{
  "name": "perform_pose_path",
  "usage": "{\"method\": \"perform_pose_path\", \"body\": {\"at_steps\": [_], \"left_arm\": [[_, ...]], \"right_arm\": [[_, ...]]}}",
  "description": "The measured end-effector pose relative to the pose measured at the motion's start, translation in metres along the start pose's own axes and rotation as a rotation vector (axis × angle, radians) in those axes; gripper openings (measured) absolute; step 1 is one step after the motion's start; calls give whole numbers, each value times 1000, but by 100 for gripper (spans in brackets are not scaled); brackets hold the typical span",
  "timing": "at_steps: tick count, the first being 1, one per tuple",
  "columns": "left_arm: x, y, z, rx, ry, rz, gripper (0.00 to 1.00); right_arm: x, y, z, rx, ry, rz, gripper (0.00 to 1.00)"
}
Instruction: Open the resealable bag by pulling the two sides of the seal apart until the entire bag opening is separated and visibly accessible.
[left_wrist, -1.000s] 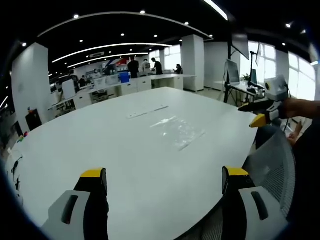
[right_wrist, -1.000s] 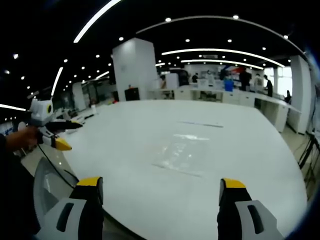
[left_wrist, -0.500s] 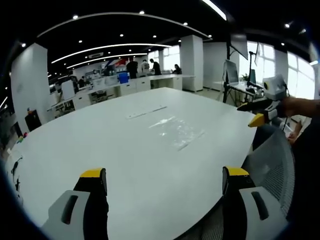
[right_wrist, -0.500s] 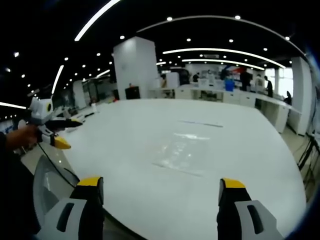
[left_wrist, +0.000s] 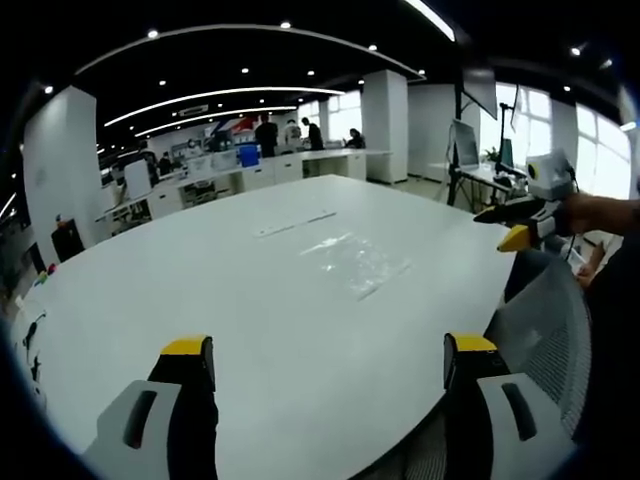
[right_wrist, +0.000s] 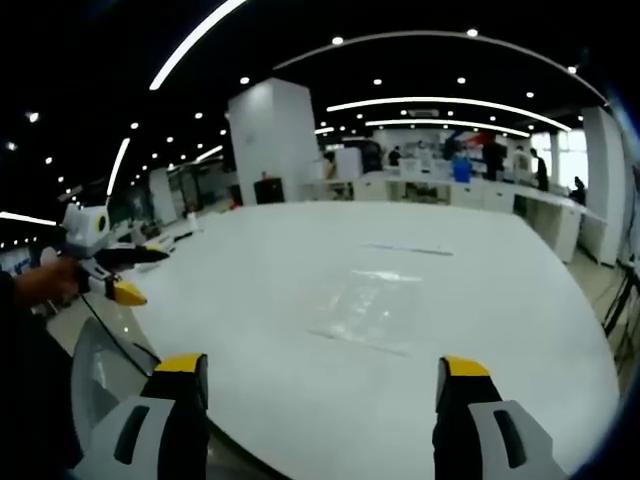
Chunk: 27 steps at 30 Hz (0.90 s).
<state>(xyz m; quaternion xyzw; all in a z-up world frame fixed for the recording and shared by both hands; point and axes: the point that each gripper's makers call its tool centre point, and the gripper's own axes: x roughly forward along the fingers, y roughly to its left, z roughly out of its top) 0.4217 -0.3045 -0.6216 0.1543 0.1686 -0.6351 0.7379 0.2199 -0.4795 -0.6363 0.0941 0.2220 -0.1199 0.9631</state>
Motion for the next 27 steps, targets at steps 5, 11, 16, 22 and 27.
{"method": "perform_pose_path", "body": {"at_steps": [5,11,16,22,27], "left_arm": [[1,-4,0,5,1,-11,94],[2,-6,-1,18,16,-23,94],[3,-6,0,22,16,-25,94],[2,-6,4,15,-3,-20,95],[3,-5,2,18,8,-24,94]], "right_arm": [[0,0,-2,2,5,-1,94],[1,2,-2,9,-2,9,93],[3,2,-5,8,8,14,92],[6,2,-2,-1,14,22,92],[13,4,2,-40,26,43,92]]}}
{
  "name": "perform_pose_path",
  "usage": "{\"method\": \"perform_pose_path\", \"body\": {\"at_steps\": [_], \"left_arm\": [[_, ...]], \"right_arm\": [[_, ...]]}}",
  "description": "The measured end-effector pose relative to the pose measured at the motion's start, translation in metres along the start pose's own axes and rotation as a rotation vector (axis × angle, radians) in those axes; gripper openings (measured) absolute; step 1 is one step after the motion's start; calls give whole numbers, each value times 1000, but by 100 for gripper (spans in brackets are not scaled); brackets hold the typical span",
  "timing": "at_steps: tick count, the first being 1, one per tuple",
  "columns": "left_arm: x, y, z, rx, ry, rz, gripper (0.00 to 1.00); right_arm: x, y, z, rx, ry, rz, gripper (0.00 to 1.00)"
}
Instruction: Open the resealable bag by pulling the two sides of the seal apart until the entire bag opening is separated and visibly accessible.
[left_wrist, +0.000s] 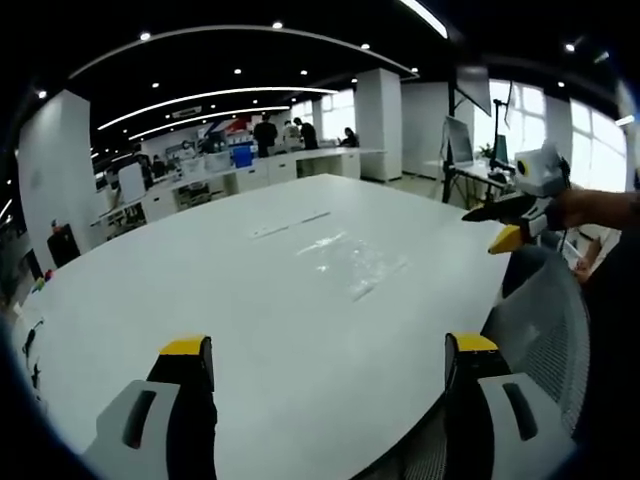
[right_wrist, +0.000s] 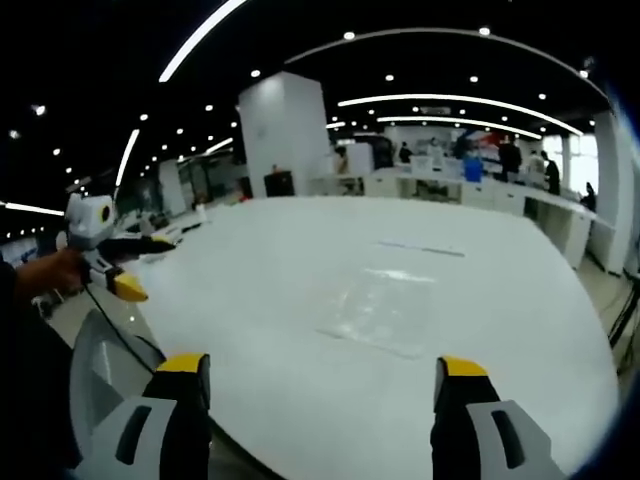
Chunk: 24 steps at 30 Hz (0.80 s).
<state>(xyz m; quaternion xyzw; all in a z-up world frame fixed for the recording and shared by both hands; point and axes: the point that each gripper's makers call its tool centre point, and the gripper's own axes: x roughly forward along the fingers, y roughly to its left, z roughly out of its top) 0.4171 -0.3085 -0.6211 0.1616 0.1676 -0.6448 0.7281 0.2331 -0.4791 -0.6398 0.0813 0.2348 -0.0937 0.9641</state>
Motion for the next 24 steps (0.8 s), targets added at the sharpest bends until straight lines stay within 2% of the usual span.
{"method": "perform_pose_path", "body": {"at_steps": [12,21,24], "left_arm": [[6,-3,2,-10,-3,-16,94],[10,-1,-2,-2,12,-18,93],[11,0,-6,-11,21,-21,92]], "right_arm": [[22,6,10,-20,-6,40,86],[39,4,16,-39,-2,65,80],[49,8,16,-64,8,95,78]]}}
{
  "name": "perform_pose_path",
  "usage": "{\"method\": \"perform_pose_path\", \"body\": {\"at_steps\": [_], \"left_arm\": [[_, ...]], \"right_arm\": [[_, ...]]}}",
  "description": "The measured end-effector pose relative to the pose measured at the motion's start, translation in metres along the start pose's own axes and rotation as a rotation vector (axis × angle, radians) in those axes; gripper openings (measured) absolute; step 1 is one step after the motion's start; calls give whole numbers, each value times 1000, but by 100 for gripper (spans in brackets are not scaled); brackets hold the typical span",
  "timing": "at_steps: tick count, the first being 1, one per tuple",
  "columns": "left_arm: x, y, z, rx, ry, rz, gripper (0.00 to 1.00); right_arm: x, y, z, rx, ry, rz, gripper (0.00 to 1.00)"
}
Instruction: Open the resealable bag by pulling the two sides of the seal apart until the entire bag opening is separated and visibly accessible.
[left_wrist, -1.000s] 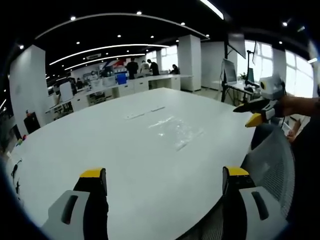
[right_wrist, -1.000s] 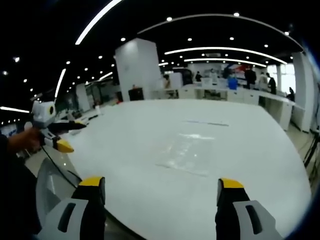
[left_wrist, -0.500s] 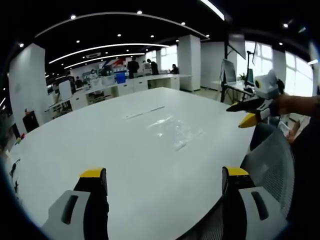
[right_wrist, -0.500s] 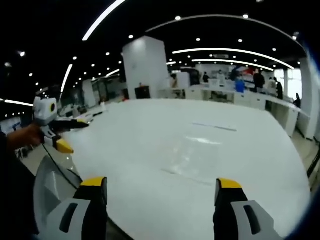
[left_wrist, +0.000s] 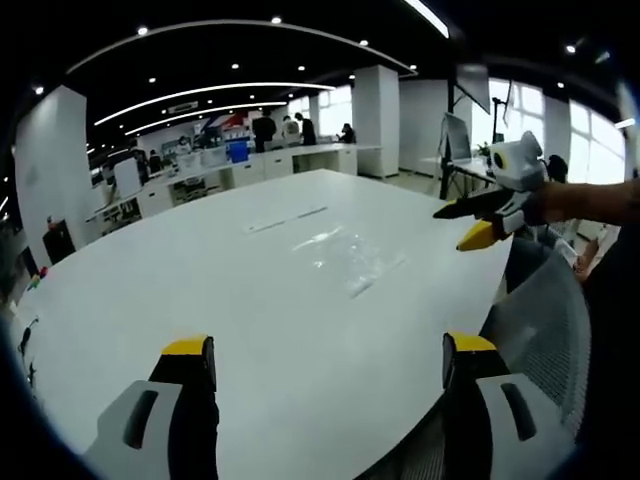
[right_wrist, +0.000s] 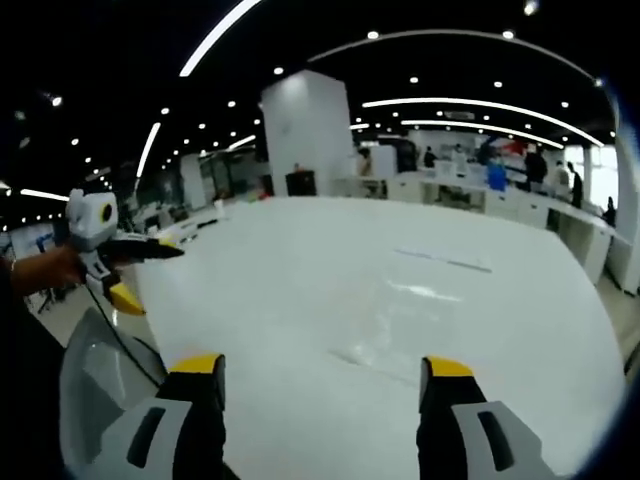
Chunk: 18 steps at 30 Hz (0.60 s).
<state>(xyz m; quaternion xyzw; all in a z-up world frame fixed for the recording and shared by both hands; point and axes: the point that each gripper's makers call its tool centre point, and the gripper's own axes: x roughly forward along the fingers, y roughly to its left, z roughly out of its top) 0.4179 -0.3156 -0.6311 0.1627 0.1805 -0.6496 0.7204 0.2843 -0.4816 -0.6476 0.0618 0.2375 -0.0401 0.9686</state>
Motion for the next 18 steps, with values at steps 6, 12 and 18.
{"method": "perform_pose_path", "body": {"at_steps": [6,12,18], "left_arm": [[0,0,-2,-11,2,1,92],[0,0,-1,-20,-3,-4,91],[2,0,-2,-22,2,-9,90]], "right_arm": [[16,2,-2,-35,21,36,73],[31,1,-2,-95,34,76,64],[48,-7,-13,-140,96,100,60]]}}
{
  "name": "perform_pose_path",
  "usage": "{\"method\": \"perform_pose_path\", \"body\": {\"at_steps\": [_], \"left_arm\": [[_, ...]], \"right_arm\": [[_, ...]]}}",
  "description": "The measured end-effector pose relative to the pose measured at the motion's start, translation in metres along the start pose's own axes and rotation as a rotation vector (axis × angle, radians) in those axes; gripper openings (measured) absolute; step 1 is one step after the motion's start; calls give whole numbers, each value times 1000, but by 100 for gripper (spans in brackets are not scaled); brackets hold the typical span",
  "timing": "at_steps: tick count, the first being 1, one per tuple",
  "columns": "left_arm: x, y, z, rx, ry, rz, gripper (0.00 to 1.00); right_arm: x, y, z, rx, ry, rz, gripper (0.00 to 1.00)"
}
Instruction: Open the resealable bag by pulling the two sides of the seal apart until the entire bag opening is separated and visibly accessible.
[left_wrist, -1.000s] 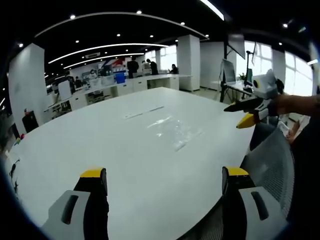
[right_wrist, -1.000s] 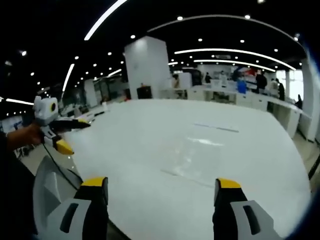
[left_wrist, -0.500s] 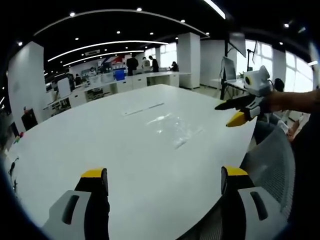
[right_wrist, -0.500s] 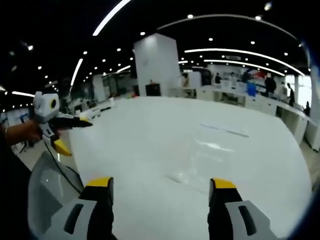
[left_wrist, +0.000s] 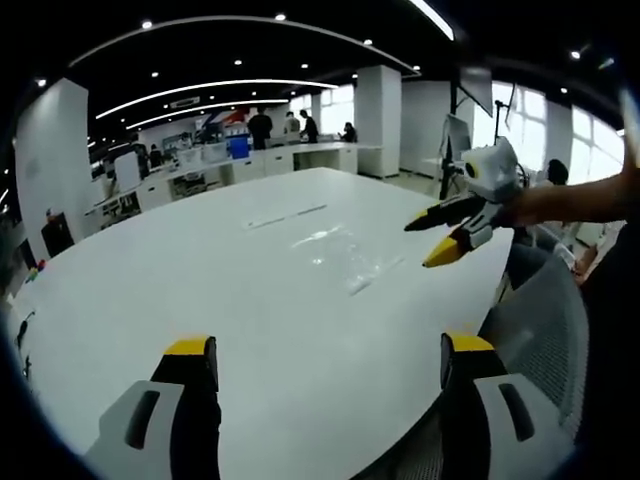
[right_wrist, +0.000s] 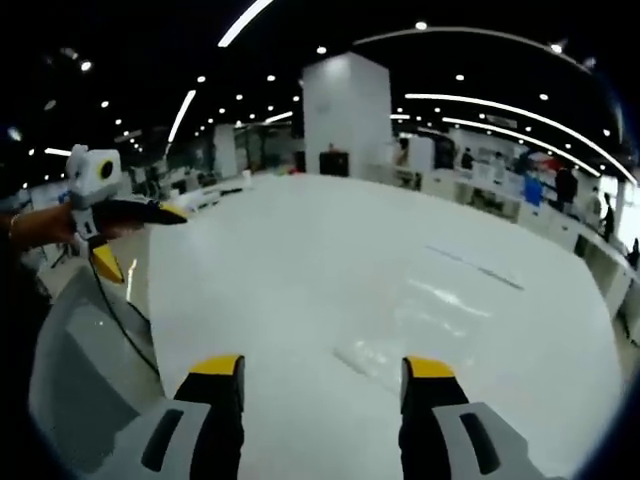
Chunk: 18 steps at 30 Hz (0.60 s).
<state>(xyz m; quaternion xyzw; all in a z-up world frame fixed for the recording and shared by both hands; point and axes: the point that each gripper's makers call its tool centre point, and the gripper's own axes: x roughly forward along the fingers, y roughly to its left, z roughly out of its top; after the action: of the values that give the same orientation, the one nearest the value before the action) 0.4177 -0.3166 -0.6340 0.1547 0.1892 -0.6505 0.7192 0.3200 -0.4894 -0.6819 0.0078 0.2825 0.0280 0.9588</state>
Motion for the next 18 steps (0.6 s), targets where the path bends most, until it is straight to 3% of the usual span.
{"method": "perform_pose_path", "body": {"at_steps": [9,13,18], "left_arm": [[6,-1,0,12,18,-8,90],[7,3,-2,35,38,-3,89],[7,9,-2,28,44,8,89]], "right_arm": [[24,-9,-11,-43,51,22,55],[33,-16,-13,-71,68,26,46],[45,-23,-16,-95,95,49,44]]}}
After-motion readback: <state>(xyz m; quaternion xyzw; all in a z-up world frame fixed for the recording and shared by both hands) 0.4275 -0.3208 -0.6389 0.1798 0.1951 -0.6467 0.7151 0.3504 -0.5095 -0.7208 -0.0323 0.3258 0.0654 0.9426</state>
